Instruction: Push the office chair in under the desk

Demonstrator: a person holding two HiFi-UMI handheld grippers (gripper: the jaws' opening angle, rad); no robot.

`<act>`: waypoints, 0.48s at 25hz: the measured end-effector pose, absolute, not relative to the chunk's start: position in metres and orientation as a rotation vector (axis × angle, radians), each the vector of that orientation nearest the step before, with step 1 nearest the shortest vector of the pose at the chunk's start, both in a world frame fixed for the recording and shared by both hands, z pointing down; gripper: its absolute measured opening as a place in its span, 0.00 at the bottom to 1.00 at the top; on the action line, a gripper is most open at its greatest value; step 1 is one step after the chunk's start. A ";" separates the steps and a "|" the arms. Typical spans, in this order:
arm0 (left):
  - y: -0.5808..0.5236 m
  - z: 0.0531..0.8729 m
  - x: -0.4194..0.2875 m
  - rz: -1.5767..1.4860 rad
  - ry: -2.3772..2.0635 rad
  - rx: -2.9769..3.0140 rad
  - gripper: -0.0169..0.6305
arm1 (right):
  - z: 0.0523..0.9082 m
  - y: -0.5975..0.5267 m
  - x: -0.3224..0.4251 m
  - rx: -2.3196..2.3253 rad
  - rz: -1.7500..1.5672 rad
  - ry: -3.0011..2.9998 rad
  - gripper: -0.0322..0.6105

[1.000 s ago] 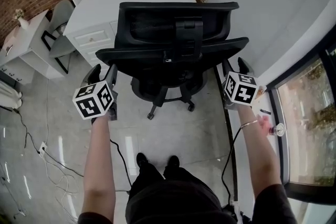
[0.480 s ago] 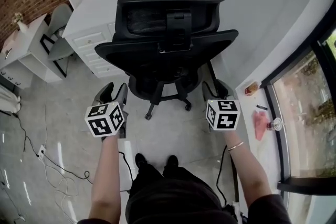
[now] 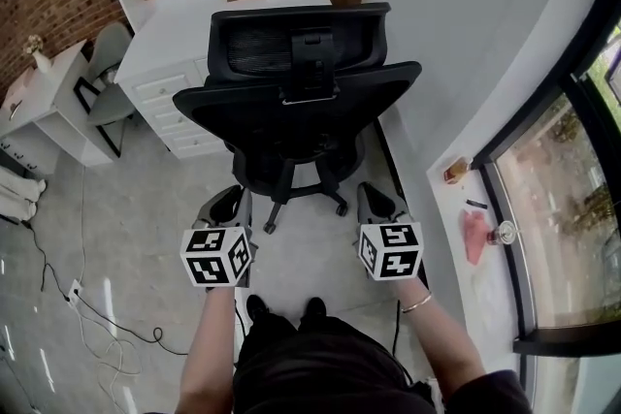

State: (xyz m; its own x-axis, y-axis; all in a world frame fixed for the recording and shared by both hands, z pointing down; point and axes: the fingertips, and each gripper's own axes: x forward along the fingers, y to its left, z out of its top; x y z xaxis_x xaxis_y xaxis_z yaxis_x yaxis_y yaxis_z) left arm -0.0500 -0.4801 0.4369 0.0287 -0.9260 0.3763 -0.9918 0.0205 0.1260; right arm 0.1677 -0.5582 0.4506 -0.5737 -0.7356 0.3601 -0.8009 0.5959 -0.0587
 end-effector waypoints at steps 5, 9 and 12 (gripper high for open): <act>-0.470 0.438 -0.029 0.276 -1.925 1.991 0.06 | 0.444 -0.540 0.170 1.252 0.340 -2.570 0.06; -0.461 0.436 -0.021 0.274 -1.926 1.992 0.05 | 0.440 -0.527 0.170 1.226 0.351 -2.598 0.06; -0.457 0.435 -0.015 0.273 -1.925 1.996 0.05 | 0.439 -0.520 0.172 1.205 0.389 -2.607 0.06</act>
State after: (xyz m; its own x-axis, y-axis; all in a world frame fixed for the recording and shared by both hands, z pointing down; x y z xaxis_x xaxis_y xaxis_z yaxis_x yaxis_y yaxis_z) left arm -0.0152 -0.4566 0.4353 0.0564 -0.9249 0.3761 -0.9930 -0.0128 0.1175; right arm 0.1718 -0.5198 0.4393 -0.6299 -0.7046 0.3268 -0.7693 0.6240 -0.1374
